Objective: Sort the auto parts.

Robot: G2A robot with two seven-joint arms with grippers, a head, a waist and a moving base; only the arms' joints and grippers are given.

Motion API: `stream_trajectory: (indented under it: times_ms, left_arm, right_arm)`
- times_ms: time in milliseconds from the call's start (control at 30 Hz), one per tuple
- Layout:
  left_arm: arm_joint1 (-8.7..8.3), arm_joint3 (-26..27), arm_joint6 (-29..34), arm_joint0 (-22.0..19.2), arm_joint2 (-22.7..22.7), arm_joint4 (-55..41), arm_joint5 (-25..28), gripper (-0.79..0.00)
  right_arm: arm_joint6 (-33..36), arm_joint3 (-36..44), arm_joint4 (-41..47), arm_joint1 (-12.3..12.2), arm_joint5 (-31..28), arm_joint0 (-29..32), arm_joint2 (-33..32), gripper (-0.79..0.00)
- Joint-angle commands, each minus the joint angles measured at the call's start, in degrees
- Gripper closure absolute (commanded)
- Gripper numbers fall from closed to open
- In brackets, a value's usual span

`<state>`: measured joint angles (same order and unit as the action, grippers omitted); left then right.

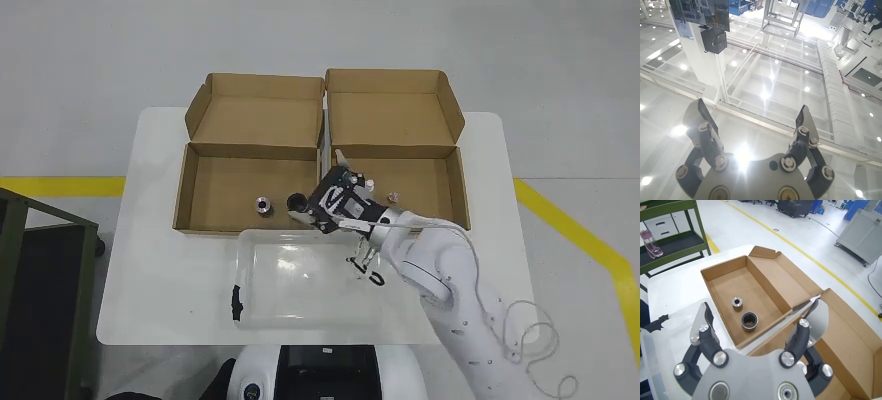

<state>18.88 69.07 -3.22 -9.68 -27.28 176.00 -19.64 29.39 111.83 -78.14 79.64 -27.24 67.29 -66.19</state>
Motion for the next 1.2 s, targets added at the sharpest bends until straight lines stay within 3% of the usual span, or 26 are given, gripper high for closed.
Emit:
stream_trajectory:
  times_ms: [0, 367, 667, 867, 1167]
  left_arm:
    - [0.00, 0.00, 0.00, 0.00, 0.00, 0.00, 0.00, -0.785]
    - [0.00, 0.00, 0.00, 0.00, 0.00, 0.00, 0.00, -0.785]
    - [0.00, 0.00, 0.00, 0.00, 0.00, 0.00, 0.00, -0.785]
    - [0.00, 0.00, 0.00, 0.00, 0.00, 0.00, 0.00, -0.785]
    - [0.00, 0.00, 0.00, 0.00, 0.00, 0.00, 0.00, -0.784]
  right_arm:
    - [-2.45, 2.23, -1.02, -0.64, -0.56, 3.57, -3.42, -0.785]
    - [-19.77, 6.11, -3.02, -2.87, 0.14, 19.18, -18.49, -0.785]
    - [-29.75, 6.64, -0.82, -3.83, 0.14, 27.80, -27.12, -0.785]
    - [-32.96, 6.42, 0.73, -4.34, -1.01, 30.83, -31.23, -0.785]
    - [-34.82, 5.92, 1.88, -4.52, -2.35, 31.36, -31.99, -0.785]
